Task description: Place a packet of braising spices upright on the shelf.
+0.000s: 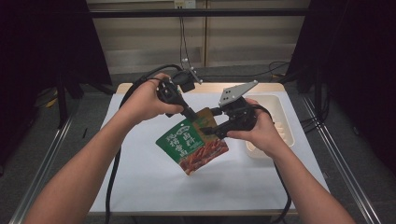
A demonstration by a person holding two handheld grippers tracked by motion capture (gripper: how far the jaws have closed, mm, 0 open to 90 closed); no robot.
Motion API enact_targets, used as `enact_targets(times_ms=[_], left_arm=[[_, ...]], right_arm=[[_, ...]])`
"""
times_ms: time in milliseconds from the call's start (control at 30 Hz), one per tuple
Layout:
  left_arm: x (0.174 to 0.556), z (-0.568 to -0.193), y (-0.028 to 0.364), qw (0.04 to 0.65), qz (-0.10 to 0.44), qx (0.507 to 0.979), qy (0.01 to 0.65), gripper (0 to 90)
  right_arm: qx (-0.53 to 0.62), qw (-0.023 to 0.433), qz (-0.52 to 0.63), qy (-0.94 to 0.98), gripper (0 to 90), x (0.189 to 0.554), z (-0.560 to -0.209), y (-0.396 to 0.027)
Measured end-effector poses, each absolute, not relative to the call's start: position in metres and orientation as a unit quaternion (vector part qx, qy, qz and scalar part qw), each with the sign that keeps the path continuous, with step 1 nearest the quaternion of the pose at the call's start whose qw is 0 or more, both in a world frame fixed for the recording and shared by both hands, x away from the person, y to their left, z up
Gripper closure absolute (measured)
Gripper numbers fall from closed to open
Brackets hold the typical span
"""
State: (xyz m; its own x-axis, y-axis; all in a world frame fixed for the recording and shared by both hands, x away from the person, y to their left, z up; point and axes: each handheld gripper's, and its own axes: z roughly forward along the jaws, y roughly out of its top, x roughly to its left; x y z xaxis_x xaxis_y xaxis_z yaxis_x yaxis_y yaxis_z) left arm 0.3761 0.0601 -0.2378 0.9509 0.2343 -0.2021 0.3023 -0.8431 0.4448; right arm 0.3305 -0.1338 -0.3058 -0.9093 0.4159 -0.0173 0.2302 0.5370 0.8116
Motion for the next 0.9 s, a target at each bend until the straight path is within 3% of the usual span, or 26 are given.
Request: enact_targets(times_ms=[167,433,567,667,733,833,900], left_arm=[[0.376,-0.239,0.055,0.243,-0.07,0.958,0.132,90.0],[0.375,-0.24,0.051,0.241,-0.07,0.96,0.122,90.0],[0.374,-0.242,0.05,0.247,-0.069,0.96,0.116,90.0],[0.374,-0.243,0.05,0.252,-0.07,0.958,0.114,89.7],[0.374,-0.244,0.049,0.26,-0.073,0.956,0.119,87.1],[0.375,-0.246,0.053,0.267,-0.067,0.954,0.12,81.7],[0.374,-0.248,0.056,0.269,-0.063,0.953,0.123,72.2]], right_arm=[[0.169,0.096,0.439,0.877,47.2,0.331,-0.305,-0.13],[0.159,0.091,0.412,0.893,60.4,0.331,-0.301,-0.129],[0.151,0.082,0.397,0.901,77.3,0.332,-0.298,-0.133],[0.143,0.077,0.39,0.907,83.0,0.332,-0.296,-0.134],[0.131,0.073,0.37,0.917,90.0,0.332,-0.292,-0.135],[0.13,0.068,0.353,0.924,90.0,0.333,-0.289,-0.135],[0.14,0.063,0.35,0.924,90.0,0.333,-0.287,-0.135]])
